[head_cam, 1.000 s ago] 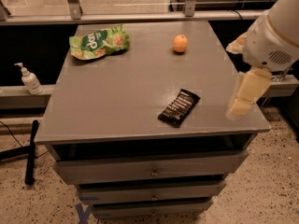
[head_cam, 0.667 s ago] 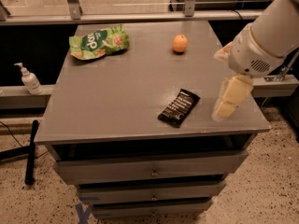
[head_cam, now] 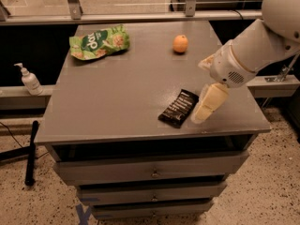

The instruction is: Move rxbar chocolate near orange

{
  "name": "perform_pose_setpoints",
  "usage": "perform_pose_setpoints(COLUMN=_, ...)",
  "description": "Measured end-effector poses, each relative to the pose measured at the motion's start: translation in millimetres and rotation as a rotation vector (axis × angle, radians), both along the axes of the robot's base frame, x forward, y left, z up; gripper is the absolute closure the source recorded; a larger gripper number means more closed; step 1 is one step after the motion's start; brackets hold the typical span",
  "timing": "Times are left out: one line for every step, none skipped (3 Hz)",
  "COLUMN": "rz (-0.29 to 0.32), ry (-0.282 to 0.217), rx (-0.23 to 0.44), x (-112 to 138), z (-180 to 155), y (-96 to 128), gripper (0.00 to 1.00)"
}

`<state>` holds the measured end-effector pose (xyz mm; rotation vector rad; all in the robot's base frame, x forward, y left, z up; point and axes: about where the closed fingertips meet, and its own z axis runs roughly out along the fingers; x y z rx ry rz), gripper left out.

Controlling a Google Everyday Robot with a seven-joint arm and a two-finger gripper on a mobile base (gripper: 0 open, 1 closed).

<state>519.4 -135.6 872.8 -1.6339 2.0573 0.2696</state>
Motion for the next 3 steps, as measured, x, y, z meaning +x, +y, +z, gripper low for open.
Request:
perform_pose_setpoints(rz=0.003, ry=0.007, rx=0.053, x=7, z=-16, y=14, gripper=0.00)
perform_pose_setpoints(rz=0.002, ry=0.026, rx=0.092, x=10, z=-31, y=21, gripper=0.00)
perform_pose_setpoints(rz=-0.004, ry=0.043, rx=0.112, x=11, z=-40, y=23, gripper=0.18)
